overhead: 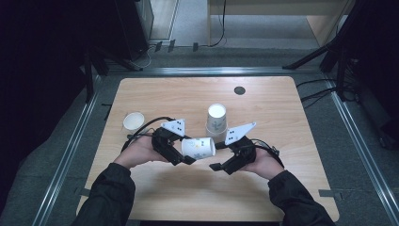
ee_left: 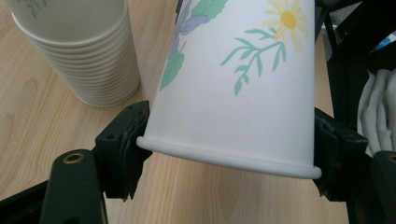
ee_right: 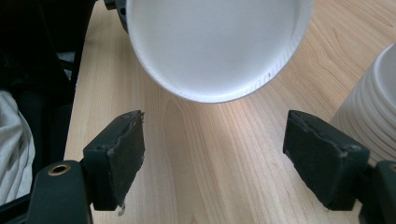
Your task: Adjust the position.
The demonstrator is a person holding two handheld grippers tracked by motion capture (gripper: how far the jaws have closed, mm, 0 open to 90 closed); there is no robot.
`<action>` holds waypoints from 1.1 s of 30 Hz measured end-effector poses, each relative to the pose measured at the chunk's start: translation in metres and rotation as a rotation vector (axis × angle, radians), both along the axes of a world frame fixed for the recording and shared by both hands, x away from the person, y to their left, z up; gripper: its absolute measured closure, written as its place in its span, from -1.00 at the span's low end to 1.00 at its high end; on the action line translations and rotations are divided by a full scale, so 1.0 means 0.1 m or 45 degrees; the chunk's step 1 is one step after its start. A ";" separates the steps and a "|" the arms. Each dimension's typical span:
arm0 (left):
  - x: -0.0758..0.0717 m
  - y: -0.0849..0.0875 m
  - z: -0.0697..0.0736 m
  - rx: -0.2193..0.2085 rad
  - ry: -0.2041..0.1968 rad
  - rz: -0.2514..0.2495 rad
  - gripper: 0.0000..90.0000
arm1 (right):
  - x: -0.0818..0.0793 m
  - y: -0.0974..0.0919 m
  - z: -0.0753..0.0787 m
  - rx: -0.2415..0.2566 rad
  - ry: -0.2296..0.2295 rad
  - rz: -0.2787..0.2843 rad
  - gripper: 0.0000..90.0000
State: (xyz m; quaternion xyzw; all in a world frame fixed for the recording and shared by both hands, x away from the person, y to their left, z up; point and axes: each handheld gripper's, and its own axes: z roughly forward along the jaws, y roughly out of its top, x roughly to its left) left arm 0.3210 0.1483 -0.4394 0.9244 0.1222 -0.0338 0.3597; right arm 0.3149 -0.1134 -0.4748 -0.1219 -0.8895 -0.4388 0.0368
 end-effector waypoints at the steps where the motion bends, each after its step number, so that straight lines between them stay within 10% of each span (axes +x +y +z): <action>1: 0.01 0.00 0.01 0.015 0.003 0.001 -0.46 | 0.00 0.00 0.00 0.001 -0.004 0.000 -0.53; 33: 0.06 -0.33 -0.12 0.424 0.045 -0.055 -0.46 | 0.02 0.11 -0.06 -0.009 -0.028 0.016 -0.50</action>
